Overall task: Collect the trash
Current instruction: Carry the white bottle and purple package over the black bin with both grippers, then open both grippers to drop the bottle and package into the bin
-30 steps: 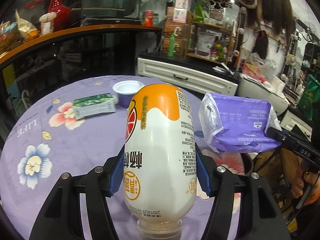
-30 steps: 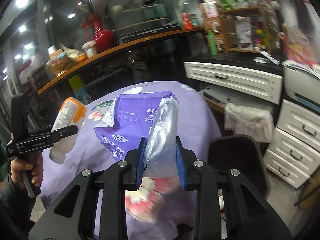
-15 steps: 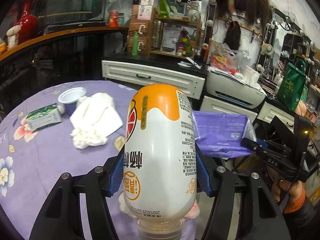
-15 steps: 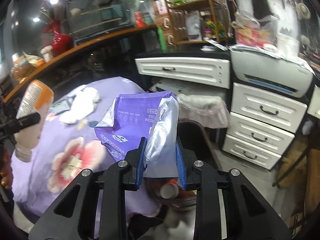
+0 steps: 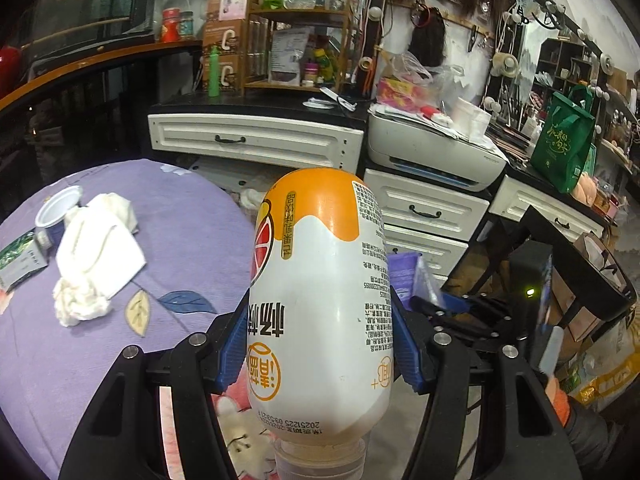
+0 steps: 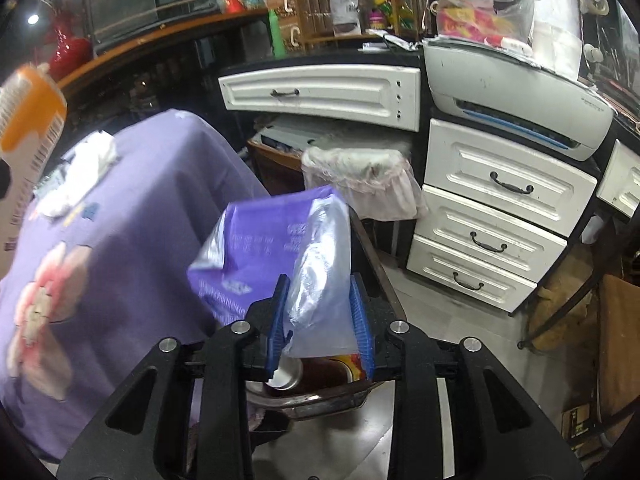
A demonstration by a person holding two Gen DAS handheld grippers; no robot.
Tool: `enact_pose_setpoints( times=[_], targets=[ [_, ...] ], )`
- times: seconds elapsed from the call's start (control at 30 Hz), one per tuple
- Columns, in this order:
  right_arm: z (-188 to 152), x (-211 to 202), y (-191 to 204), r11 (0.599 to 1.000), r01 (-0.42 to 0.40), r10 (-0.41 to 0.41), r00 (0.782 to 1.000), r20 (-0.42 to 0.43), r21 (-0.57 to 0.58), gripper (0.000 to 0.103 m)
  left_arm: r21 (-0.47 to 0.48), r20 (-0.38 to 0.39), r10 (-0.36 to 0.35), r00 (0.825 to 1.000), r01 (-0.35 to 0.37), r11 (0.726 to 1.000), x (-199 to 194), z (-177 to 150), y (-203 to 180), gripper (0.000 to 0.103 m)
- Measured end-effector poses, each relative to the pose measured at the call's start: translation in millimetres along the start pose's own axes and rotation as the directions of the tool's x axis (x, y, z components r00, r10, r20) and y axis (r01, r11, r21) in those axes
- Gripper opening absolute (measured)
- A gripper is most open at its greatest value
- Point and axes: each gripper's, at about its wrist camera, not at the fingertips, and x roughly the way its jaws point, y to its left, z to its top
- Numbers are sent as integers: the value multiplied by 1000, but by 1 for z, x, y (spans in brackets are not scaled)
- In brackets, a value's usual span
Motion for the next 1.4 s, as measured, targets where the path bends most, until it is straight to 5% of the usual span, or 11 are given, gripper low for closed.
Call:
enact_pose_setpoints(
  times=[0.13,0.43,0.87,1.23,1.4],
  targets=[
    [-6,16,-4,1000,14,-14,1000,-17,17,60,11,-27,-14,1000,14,1000,16,0,-9,61],
    [-22,-2,-26,996,57,-57,998,-1,70,70,11,-116,-49,992,51,999,67,0,-34,61],
    [-47,-54,-79,978,101,-108,994,27,182,70,25,-285,-16,958,24,999,152,-22,-67,61],
    [-65,-61,-108,962,110,-115,993,7,251,70,-24,-400,37,916,-51,998,216,-37,-64,61],
    [-64,-60,-108,961,102,-108,994,11,255,70,-36,-408,35,912,-55,998,223,-39,-64,63]
  ],
)
